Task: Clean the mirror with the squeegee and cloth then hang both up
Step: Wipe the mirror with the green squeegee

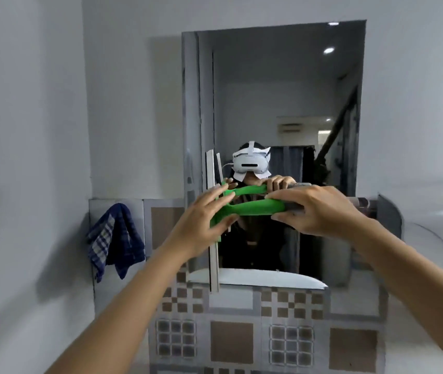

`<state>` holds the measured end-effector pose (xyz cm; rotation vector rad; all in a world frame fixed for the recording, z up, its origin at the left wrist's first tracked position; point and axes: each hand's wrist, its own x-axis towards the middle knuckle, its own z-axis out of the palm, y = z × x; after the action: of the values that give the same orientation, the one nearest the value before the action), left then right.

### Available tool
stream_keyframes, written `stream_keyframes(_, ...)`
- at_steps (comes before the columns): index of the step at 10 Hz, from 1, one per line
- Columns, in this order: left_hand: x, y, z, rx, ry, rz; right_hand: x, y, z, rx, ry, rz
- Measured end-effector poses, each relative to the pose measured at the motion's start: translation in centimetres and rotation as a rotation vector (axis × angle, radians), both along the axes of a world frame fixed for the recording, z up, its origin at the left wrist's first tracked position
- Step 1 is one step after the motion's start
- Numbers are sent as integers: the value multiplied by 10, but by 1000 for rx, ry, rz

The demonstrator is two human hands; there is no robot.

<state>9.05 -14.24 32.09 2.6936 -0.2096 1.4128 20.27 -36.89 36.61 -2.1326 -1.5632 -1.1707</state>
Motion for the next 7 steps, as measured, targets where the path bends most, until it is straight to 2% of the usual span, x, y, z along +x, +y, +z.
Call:
stream_keyframes(1, 15, 32, 41, -117, -97, 2, 9, 13, 58, 21, 39, -23)
stream_keyframes(2, 35, 65, 56, -397, -219, 44, 20, 22, 114, 83, 10, -14)
stream_keyframes(3, 48, 77, 50, -418, -177, 124, 30, 40, 149, 175, -25, 1)
stream_keyframes(4, 71, 74, 34, -345, -258, 220, 37, 73, 175, 216, -135, 27)
stream_keyframes(6, 108, 74, 5, -194, -309, 427, 50, 107, 192, 232, -294, 42)
stream_keyframes(7, 109, 77, 4, -162, -321, 419, 51, 114, 200, 218, -334, 19)
